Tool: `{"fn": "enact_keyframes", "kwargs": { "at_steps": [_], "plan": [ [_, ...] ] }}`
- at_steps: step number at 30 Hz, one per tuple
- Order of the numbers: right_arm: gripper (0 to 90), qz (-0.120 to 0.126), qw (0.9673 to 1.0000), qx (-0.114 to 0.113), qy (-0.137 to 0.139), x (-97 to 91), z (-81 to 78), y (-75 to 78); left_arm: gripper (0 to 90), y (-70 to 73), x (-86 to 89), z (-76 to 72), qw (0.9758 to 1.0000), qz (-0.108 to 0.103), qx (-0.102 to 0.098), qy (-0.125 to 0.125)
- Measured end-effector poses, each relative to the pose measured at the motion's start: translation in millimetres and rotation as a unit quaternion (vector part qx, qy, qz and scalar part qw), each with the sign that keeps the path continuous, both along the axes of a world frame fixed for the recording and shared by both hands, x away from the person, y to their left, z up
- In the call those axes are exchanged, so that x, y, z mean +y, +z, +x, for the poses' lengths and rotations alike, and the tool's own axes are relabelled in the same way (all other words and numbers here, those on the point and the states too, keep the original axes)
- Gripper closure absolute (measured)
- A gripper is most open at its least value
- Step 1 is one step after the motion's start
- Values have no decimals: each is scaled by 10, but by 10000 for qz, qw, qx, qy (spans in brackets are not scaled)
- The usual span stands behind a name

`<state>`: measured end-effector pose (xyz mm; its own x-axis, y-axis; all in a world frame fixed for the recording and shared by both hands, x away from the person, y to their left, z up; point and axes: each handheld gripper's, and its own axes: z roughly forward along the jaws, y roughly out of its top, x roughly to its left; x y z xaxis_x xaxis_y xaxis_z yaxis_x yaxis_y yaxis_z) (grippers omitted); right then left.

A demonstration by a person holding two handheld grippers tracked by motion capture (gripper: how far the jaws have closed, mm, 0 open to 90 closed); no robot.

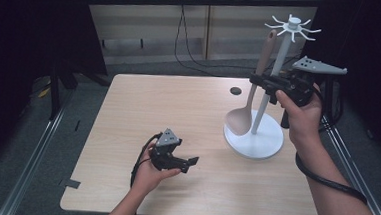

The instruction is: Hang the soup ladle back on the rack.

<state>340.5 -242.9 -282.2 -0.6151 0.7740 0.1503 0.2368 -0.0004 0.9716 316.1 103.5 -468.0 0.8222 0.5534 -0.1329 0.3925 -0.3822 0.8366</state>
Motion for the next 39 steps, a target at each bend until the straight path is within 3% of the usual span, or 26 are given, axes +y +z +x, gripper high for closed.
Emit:
{"fn": "enact_keyframes", "kwargs": {
  "at_steps": [39],
  "plan": [
    [776, -98, 9994, 35, -345, -185, 33, -41, 95, 0, -7, -1, 10000, -8, -20, -70]
  ]
}}
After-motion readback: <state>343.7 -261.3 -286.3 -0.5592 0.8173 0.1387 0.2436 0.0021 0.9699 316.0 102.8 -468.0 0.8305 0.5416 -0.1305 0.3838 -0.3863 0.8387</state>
